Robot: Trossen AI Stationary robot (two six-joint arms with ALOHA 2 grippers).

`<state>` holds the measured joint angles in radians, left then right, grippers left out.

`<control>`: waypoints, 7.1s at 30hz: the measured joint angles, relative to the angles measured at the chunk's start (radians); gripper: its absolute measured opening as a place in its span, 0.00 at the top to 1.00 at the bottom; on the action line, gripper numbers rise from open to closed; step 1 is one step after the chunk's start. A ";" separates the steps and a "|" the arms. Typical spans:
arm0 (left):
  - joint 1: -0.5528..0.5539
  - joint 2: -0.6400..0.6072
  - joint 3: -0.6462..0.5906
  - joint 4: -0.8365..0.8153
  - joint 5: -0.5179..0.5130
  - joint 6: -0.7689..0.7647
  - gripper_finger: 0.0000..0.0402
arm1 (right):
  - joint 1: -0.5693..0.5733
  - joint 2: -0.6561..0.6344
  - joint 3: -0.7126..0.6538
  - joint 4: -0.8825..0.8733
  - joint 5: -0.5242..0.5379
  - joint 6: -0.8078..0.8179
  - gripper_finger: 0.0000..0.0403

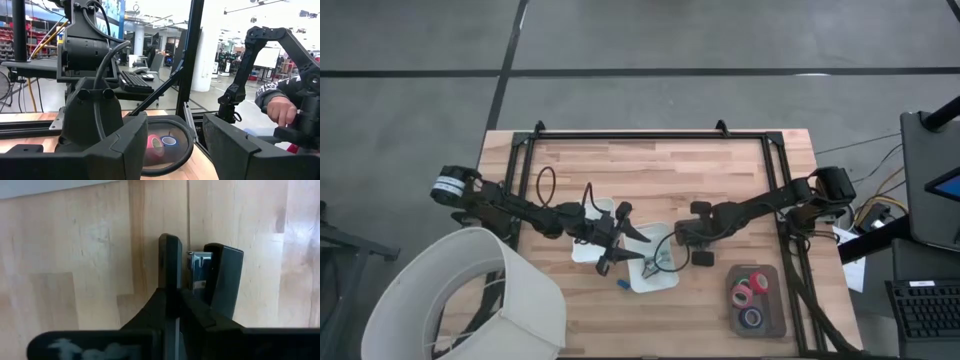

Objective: Pick and place Stapler, Stapler remover, tape
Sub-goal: Put the black stapler into the left white bin

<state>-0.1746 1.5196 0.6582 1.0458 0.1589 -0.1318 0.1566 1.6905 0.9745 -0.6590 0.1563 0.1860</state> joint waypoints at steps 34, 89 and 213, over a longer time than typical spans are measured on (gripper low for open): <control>-0.079 0.003 0.042 -0.164 -0.389 0.395 0.52 | 0.268 -0.348 -0.006 0.288 0.499 -0.154 0.94; -0.081 0.030 0.074 -0.160 -0.416 0.296 0.93 | 0.256 -0.273 0.013 0.565 0.453 -0.272 0.74; -0.018 -0.579 0.122 -1.790 -0.527 -0.725 0.90 | 0.255 -0.393 -0.107 0.436 0.523 -0.114 0.42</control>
<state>-0.1929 0.9406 0.7804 -0.7439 -0.3678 -0.8572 0.4114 1.2976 0.8673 -0.2234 0.6796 0.0723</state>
